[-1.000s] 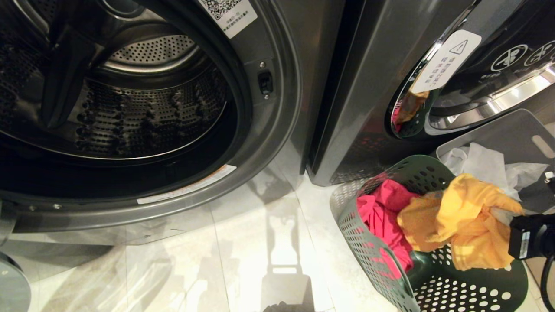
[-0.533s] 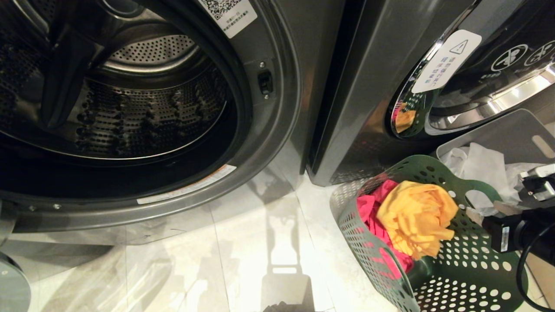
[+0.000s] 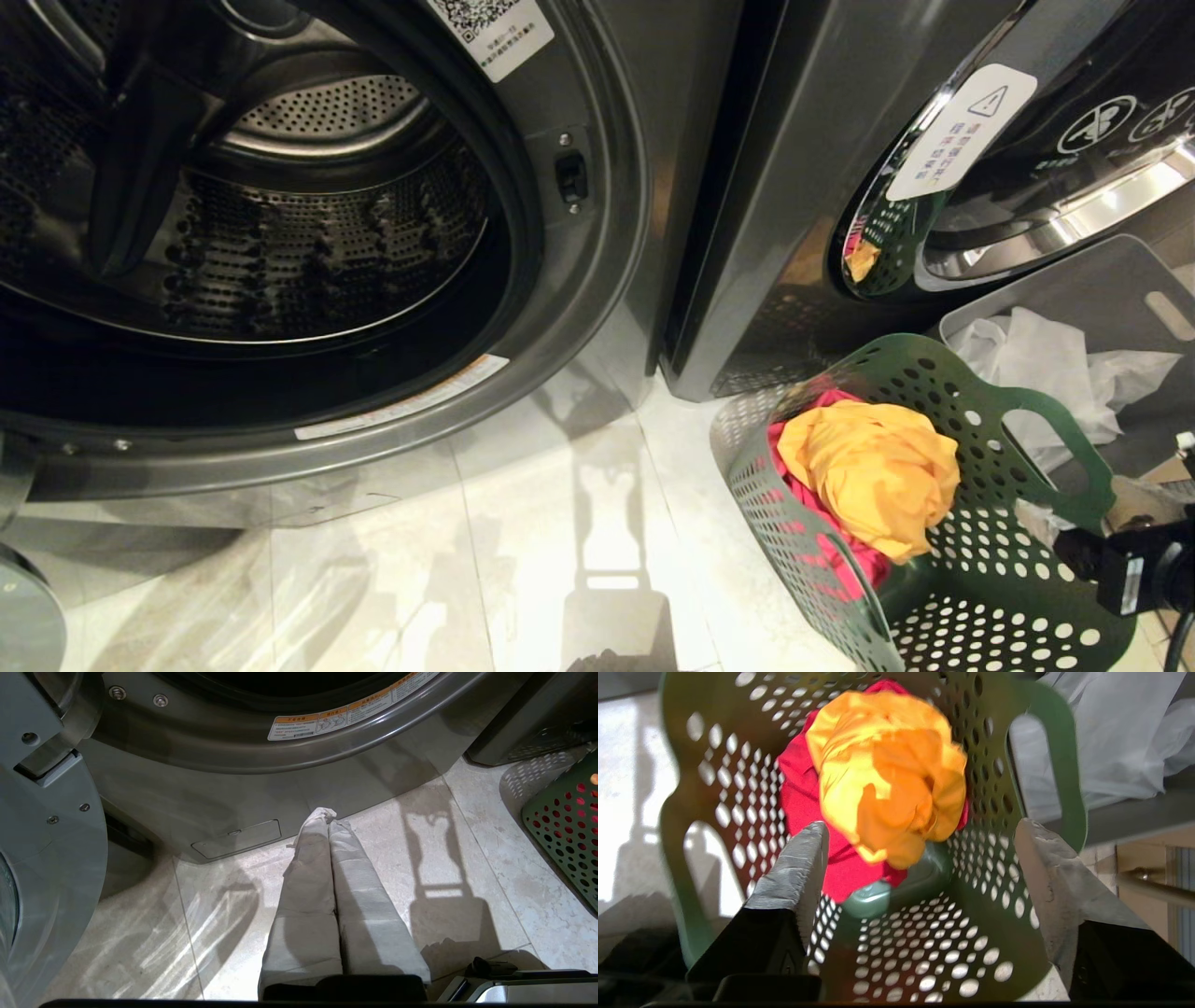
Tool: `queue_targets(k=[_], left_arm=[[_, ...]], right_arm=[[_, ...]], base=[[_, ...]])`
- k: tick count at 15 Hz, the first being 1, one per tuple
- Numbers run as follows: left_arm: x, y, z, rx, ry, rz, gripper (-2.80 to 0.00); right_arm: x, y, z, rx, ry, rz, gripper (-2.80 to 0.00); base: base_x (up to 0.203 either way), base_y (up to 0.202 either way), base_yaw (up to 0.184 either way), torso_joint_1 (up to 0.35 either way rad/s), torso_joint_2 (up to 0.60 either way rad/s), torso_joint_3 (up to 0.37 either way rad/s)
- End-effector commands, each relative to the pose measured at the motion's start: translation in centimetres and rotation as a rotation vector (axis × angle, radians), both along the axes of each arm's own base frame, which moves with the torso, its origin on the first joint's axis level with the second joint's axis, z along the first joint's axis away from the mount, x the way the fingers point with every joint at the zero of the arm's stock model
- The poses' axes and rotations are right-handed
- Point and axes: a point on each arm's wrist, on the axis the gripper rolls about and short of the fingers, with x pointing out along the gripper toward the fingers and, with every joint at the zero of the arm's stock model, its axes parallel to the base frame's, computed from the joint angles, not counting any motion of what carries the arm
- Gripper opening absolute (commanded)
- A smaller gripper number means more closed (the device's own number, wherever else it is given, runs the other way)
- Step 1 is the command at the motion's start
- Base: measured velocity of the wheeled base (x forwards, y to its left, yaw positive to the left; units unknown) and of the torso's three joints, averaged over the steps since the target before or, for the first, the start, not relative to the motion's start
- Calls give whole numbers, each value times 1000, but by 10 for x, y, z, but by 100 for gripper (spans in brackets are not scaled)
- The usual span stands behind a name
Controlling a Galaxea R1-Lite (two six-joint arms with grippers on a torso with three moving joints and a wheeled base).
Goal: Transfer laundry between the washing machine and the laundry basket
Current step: Close the washing machine door with the left hand
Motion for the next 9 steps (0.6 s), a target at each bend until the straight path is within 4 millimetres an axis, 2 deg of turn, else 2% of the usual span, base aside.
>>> queue_targets(k=[1,2,7,9], left_arm=[[3,0,-11,-2,39,0,-280],[3,0,-11,-2,39,2,-280],[3,0,-11,1,40,2,-280],[3,0,-11,-2,40,2,-280]], right_arm=[[-39,2,-10,0,-66,16,0],[-51,2,-18,0,-69,24,-280],[-103,5,-46,14,7,87,-280],[-128,6,-54,18,-17,109,-280]], base=[[0,0,0,0,0,0],[0,0,0,0,0,0],[0,0,0,0,0,0],[0,0,0,0,0,0]])
